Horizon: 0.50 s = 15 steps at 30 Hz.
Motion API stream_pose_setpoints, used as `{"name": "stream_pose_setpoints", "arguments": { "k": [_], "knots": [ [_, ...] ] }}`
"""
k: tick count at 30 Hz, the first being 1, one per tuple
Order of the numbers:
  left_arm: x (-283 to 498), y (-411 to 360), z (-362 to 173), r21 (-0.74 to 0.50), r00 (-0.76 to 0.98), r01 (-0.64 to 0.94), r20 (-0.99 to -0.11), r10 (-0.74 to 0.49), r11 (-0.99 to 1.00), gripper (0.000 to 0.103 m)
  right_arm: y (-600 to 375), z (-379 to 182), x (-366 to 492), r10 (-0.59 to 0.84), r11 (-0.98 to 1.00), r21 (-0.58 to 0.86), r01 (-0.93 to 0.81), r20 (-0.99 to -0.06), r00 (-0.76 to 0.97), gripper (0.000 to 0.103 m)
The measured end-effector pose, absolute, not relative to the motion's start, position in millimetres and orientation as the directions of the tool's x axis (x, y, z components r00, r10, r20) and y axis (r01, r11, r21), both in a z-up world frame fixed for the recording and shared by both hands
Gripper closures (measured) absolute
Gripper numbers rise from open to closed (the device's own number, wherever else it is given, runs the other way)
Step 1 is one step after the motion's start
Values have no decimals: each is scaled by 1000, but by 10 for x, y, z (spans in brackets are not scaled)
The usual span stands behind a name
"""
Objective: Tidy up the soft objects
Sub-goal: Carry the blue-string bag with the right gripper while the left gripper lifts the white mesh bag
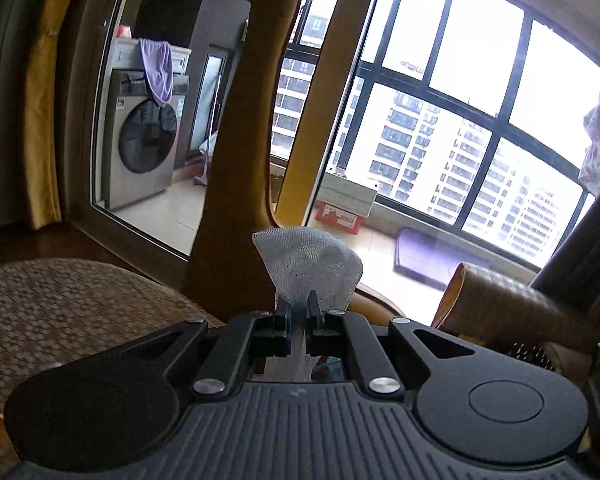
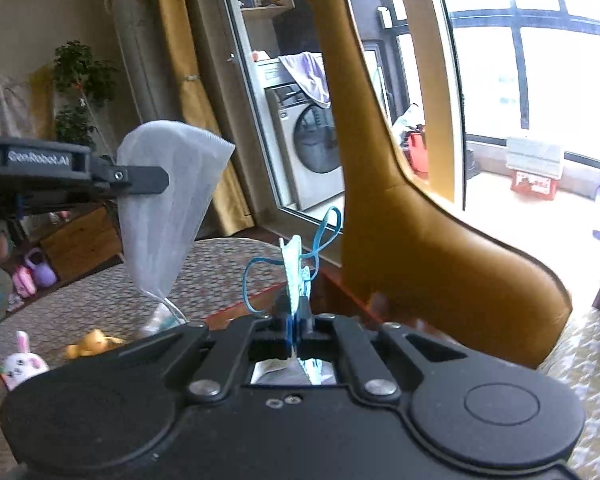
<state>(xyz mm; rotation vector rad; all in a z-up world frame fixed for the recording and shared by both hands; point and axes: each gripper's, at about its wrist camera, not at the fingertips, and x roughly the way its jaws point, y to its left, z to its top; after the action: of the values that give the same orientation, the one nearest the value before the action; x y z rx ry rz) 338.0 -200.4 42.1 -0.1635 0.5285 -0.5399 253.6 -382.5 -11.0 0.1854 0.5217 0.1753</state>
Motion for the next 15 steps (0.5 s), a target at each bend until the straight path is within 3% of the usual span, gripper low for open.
{"name": "stream_pose_setpoints", "arguments": {
  "k": [15],
  "knots": [
    [4003,-2123,-591,-341,622,353,-610,-491,871,97,-3801,-650,3066,161,984,151,-91,-562,811,101]
  ]
}}
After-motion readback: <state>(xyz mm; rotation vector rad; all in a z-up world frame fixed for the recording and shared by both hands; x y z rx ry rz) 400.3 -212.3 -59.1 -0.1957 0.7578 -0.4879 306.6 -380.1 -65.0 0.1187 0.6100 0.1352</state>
